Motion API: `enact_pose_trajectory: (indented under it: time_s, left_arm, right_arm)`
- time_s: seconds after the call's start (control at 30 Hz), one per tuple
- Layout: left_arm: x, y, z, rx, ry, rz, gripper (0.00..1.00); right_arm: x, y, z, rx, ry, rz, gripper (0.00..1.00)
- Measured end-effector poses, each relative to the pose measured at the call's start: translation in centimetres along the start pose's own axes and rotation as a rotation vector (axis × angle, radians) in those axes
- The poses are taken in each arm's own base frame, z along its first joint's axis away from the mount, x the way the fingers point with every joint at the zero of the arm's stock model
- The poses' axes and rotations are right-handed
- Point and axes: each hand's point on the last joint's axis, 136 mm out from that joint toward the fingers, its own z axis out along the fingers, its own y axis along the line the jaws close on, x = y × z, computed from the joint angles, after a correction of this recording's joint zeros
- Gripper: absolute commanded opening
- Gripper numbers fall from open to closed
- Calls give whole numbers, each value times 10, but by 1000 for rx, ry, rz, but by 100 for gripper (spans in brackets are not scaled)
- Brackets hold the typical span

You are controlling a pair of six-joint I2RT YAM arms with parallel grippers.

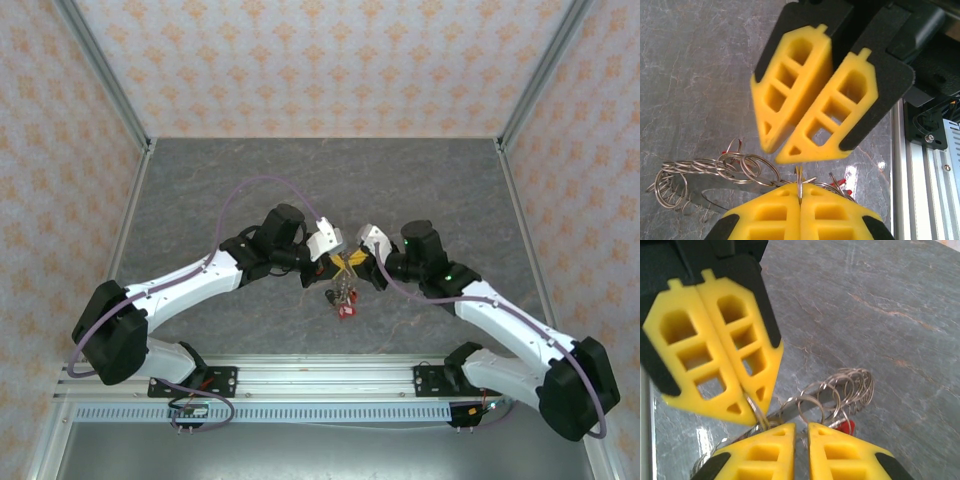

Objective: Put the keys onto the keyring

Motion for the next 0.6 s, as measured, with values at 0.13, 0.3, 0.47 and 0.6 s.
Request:
enact_pose_trajectory:
  time_s: [0.13,0.3,0.47,0.6]
  left_arm:
    - [-1,0,0,0,-3,2,0]
    - [-1,0,0,0,-4,2,0]
    - [-1,4,-1,-14,-3,-1,0]
    - [-1,5,-2,-22,2,-5,0]
  right_arm:
    - [1,1,-12,31,6,-33,13]
    - [-1,8,-2,-30,-14,9,13]
    - [3,10,14,-69,-8,49,13]
    - [5,10,19,-80,-5,52,13]
